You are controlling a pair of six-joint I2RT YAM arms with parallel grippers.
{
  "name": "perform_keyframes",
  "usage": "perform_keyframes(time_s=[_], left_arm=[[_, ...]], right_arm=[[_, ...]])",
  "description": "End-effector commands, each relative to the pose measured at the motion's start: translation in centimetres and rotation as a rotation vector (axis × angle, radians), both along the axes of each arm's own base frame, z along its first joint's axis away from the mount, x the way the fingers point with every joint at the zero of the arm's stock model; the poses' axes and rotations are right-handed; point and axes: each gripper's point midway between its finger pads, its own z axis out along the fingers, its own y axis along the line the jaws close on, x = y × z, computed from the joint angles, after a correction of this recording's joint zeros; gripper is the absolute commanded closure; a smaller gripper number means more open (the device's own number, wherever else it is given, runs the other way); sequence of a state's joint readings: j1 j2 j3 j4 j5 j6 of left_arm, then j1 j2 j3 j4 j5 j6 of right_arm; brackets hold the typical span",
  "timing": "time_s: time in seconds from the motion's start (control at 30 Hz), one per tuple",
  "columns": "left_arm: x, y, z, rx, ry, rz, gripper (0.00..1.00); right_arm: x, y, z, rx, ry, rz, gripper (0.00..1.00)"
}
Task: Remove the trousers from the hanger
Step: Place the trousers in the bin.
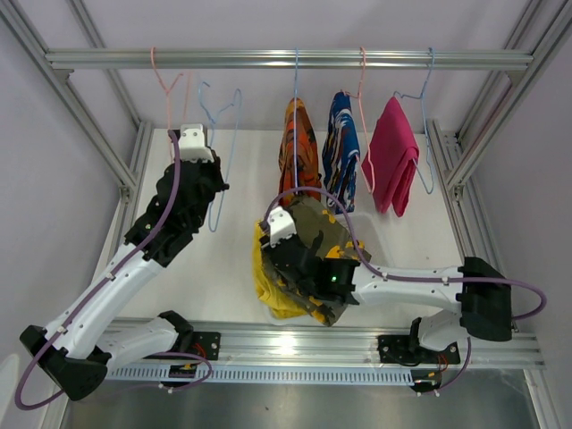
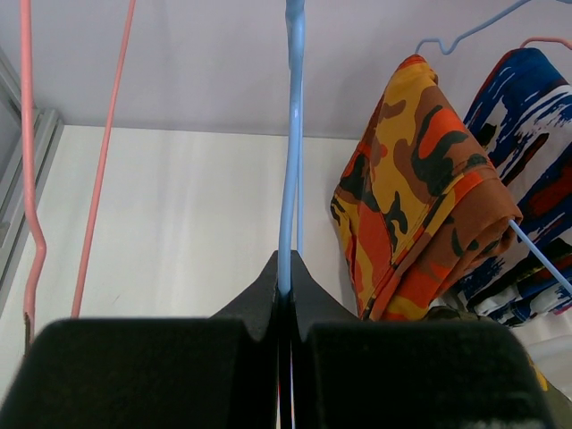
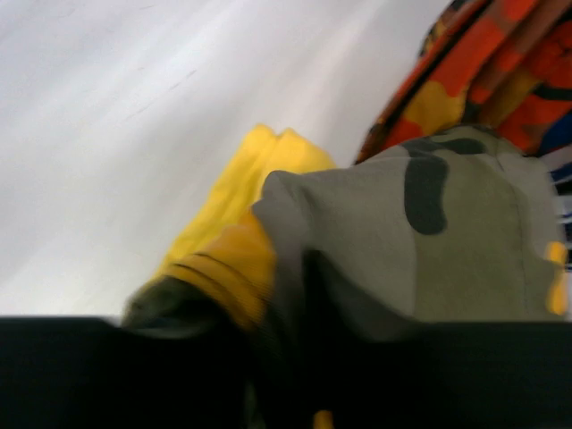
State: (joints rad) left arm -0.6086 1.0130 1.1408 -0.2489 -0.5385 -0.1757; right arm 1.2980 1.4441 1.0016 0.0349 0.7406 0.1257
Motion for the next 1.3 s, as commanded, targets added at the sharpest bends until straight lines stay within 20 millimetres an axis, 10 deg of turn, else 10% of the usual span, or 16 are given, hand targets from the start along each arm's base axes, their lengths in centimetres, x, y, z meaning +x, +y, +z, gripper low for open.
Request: perform_keyframes(time_s=[0.0, 0.13, 0.33, 0.7, 0.93, 1.27], left_arm=[[-0.5, -0.6, 2.1, -0.049, -0.050, -0.035, 0.99], [-0.5, -0.8, 2.0, -0.049, -0.045, -0.044, 1.00], [-0.6, -1.0, 2.0, -0.050, -0.043, -0.054, 1.00], [-0.6, -1.2, 1.9, -0.045, -0.038, -0.059, 1.00], [-0.5, -1.4, 1.8, -0.040, -0.034, -0.062, 0.99], [-0.6, -1.4, 1.9, -0.036, -0.036, -0.061, 1.00]], right_arm=[[-0.8, 4.3, 4.1, 0.203, 0.018, 0.070, 0.56], [-1.5, 5.3, 4.1, 0.200, 0.041, 0.086, 0.33], [-2.9, 4.9, 5.1, 0.222, 0.066, 0.120, 0.25], [-4.2, 0.4, 9.5, 0.321, 0.018, 0.090, 0.41], [-3.1, -0.7, 7.0, 0.281, 0.022, 0.028, 0.70], [-2.5, -0.1, -4.9, 0.177, 0.190, -0.058, 1.00]])
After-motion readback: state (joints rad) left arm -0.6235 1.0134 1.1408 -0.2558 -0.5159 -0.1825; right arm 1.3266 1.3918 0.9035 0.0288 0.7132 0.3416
